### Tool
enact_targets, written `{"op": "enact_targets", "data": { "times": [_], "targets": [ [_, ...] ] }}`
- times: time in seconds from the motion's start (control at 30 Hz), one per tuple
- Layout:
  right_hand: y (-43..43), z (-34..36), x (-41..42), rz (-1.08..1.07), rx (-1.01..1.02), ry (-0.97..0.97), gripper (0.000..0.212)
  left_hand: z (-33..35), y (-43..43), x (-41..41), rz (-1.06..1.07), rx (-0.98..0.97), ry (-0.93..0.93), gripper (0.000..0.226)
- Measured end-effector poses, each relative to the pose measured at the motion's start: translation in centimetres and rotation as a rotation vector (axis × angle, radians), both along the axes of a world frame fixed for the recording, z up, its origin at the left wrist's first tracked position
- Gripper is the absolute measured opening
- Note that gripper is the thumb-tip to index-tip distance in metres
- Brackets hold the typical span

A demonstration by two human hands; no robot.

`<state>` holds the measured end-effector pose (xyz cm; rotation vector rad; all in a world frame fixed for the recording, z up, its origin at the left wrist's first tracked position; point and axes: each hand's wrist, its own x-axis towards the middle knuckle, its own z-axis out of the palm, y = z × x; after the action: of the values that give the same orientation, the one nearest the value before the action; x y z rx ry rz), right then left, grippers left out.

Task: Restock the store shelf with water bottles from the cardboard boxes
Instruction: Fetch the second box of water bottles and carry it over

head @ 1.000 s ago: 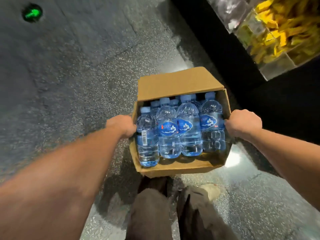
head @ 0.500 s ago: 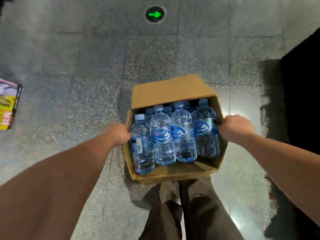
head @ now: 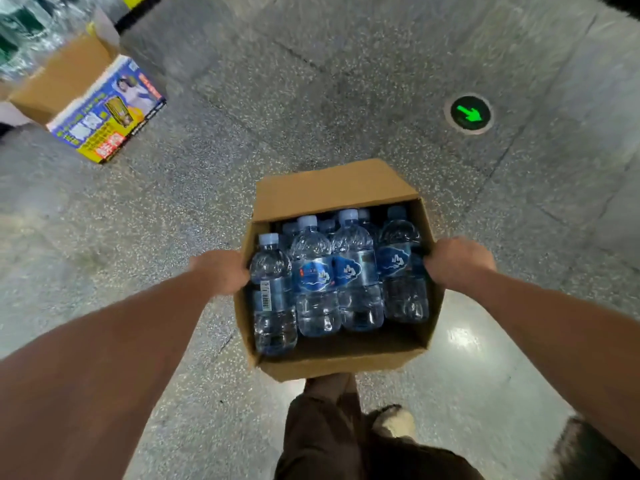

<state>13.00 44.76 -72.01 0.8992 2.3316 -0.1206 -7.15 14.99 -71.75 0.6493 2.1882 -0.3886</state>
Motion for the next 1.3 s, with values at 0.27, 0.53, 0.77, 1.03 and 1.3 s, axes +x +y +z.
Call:
{"op": "enact_targets", "data": {
  "times": [0.27, 0.53, 0.77, 1.03, 1.3],
  "targets": [
    [2.0, -0.1, -16.7, 0.123, -0.041, 0.012, 0.031, 0.2, -0.9, -11.7, 0.119, -0.096, 0.018, 0.031],
    [5.3, -0.7, -34.2, 0.341, -0.055, 0.02, 0.03, 0.9, 0.8, -21.2, 0.396, -0.153, 0.098, 0.024],
    [5.2, -0.2, -50.6, 0.45, 0.015, -0.025, 0.029, -1.4, 0.5, -32.3, 0.561, -0.124, 0.026, 0.016],
    [4.6, -0.2, -67.5, 0.477, 0.025, -0.09, 0.032, -2.2, 0.6, -47.4, 0.61, -0.133, 0.012, 0.027],
    [5.5, -1.2, -86.2, 0.579, -0.004, -0.095, 0.029, -2.9, 2.1, -61.4, 0.793, -0.158, 0.015, 0.031]
  ]
}}
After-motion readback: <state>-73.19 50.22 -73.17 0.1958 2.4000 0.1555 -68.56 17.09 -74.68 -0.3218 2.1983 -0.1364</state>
